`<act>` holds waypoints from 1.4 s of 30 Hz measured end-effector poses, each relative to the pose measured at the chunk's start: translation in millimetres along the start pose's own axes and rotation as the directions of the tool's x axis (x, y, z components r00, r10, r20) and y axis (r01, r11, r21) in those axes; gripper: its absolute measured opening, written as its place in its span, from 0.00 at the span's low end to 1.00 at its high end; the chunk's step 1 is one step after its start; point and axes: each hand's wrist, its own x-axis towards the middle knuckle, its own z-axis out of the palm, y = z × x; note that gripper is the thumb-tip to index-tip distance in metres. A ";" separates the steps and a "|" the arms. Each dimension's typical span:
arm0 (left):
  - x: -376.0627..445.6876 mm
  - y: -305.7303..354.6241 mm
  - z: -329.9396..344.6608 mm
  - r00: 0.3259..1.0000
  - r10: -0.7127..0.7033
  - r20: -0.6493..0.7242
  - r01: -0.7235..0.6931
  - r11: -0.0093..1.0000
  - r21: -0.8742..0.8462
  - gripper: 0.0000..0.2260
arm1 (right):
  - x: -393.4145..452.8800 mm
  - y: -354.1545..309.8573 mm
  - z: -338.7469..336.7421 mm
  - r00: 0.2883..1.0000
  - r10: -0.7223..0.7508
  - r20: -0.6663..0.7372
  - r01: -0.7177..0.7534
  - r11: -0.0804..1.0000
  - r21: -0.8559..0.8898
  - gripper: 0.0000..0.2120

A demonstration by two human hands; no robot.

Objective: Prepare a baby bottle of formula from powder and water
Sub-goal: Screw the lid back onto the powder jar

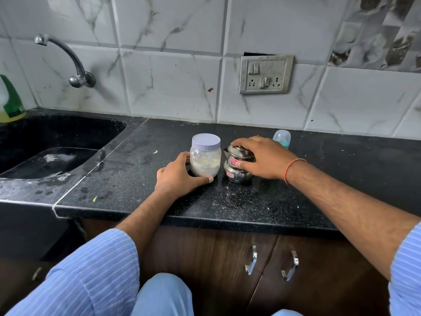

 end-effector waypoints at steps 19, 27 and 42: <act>0.2 -1.9 0.1 1.000 -0.006 -0.020 0.005 1.000 -0.019 0.45 | -67.4 57.0 49.0 0.621 0.469 -0.628 -0.165 0.861 0.481 0.25; -4.8 2.8 -1.5 1.000 -0.017 -0.022 0.016 0.999 -0.034 0.45 | -46.9 83.8 72.2 0.781 0.609 -0.139 -0.324 0.584 0.745 0.44; -11.6 5.0 -3.4 1.000 -0.025 -0.001 0.025 0.997 -0.071 0.45 | -59.0 73.7 67.4 0.796 0.572 -0.195 -0.362 0.710 0.604 0.28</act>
